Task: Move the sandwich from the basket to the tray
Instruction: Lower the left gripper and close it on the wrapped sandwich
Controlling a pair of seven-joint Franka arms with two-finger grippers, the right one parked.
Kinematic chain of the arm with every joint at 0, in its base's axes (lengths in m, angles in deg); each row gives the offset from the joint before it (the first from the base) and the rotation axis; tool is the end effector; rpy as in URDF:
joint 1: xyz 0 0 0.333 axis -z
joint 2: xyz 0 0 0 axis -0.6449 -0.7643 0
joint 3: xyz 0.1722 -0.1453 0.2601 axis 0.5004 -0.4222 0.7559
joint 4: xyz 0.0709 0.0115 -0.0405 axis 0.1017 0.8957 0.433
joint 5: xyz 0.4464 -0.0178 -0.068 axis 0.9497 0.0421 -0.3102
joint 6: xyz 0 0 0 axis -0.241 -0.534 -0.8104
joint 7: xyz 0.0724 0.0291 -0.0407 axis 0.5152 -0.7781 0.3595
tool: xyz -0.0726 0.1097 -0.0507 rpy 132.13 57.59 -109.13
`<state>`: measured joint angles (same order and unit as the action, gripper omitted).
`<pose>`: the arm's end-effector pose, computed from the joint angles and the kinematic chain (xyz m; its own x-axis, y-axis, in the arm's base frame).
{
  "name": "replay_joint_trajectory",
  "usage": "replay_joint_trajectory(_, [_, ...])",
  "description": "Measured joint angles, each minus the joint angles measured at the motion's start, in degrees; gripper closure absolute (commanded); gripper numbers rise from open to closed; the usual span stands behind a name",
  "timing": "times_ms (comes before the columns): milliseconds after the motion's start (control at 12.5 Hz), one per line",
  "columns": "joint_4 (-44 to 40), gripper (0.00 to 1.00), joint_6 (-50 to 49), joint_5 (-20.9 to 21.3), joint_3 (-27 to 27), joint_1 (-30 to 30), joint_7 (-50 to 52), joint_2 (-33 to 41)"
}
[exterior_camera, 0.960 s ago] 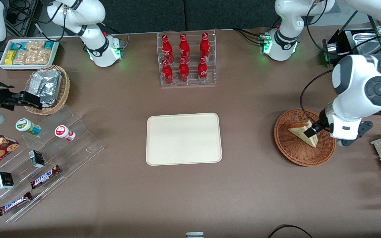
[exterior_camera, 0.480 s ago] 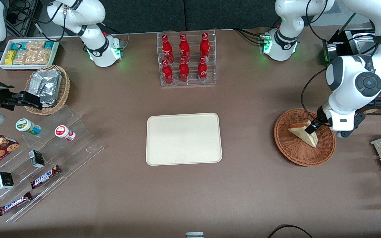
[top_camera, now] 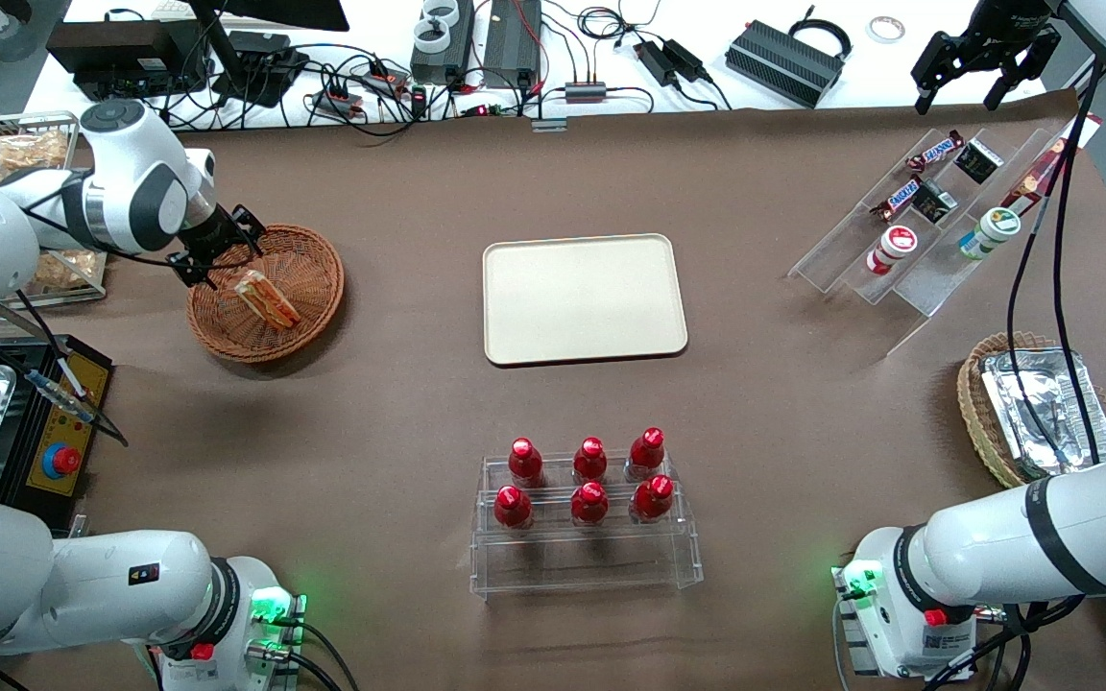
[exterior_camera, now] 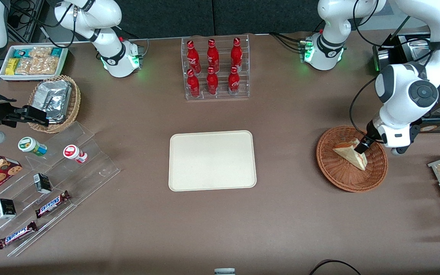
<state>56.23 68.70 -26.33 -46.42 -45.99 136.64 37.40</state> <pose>0.5595 0.0101 0.2656 0.6652 0.7442 0.0603 0.7461 -0.6658 -0.0130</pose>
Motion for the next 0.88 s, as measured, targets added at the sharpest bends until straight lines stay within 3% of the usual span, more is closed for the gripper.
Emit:
replay_joint_trajectory(400, [5.8,0.0,9.2,0.0,0.0,0.0,2.1,-0.8])
replay_joint_trajectory(880, [6.7,0.0,15.3,0.0,0.0,0.0,4.0,-3.8])
